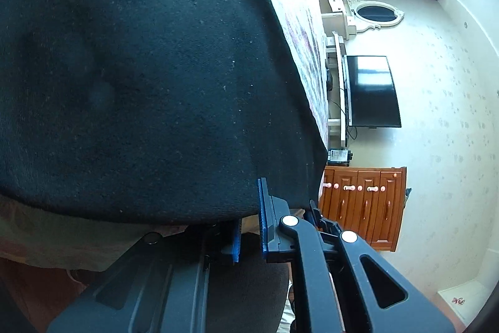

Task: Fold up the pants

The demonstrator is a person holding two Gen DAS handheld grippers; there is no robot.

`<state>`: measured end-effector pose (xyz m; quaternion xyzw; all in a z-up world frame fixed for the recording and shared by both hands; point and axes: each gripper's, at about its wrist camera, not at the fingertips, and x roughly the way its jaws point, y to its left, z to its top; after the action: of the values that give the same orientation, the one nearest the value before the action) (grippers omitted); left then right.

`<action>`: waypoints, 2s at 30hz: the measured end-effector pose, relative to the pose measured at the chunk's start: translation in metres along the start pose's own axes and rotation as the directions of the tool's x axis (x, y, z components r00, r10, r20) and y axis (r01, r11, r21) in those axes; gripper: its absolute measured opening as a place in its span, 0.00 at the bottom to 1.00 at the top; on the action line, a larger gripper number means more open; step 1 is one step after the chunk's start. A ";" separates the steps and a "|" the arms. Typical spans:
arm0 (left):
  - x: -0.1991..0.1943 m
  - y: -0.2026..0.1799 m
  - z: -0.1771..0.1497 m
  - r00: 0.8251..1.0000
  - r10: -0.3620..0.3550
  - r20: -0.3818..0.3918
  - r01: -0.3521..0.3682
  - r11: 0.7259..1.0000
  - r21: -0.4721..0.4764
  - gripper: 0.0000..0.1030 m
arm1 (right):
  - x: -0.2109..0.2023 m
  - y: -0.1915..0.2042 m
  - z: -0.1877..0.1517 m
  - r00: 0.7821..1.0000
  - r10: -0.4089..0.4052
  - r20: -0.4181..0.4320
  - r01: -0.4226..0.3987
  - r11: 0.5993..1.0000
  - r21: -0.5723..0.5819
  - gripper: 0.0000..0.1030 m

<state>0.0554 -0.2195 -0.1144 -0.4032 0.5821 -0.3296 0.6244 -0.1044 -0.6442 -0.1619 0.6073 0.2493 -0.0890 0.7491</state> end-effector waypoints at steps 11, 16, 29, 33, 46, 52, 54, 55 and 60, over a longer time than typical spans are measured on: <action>-0.052 -0.056 -0.003 0.999 0.016 0.041 -0.028 0.947 0.321 0.76 | -0.016 0.025 0.049 0.999 0.029 0.025 -0.026 0.990 -0.136 0.67; -0.102 -0.056 0.029 0.965 0.081 0.251 -0.187 0.883 0.431 0.81 | 0.001 0.027 0.062 0.994 0.107 0.021 -0.102 0.979 -0.178 0.73; -0.212 0.039 0.112 0.791 0.363 0.493 -0.504 0.843 0.188 0.83 | 0.045 0.010 0.057 0.926 0.288 -0.246 -0.292 0.956 0.019 0.85; -0.227 0.054 0.108 0.809 0.319 0.494 -0.461 0.865 0.197 0.83 | 0.049 0.005 0.057 0.923 0.303 -0.236 -0.301 0.953 0.044 0.87; -0.219 0.053 0.105 0.795 0.347 0.497 -0.514 0.820 0.250 0.83 | 0.052 0.043 0.036 0.970 -0.048 -0.239 -0.010 0.971 -0.239 0.25; -0.220 0.054 0.104 0.810 0.339 0.479 -0.504 0.820 0.271 0.83 | 0.040 0.037 0.048 0.976 -0.153 -0.154 0.112 0.963 -0.247 0.19; -0.218 0.054 0.104 0.810 0.339 0.478 -0.507 0.815 0.281 0.83 | 0.038 0.036 0.047 0.975 -0.152 -0.160 0.109 0.963 -0.247 0.19; -0.217 0.053 0.105 0.809 0.341 0.479 -0.510 0.812 0.284 0.83 | 0.037 0.035 0.047 0.975 -0.122 -0.184 0.078 0.970 -0.229 0.24; -0.215 0.052 0.104 0.802 0.348 0.486 -0.524 0.800 0.293 0.83 | 0.023 0.014 0.067 0.975 0.056 -0.214 -0.064 0.998 -0.027 0.68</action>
<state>0.1328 0.0057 -0.0617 -0.1728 0.4337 -0.1967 0.8622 -0.0609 -0.7011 -0.1510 0.6079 0.3113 0.0036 0.7305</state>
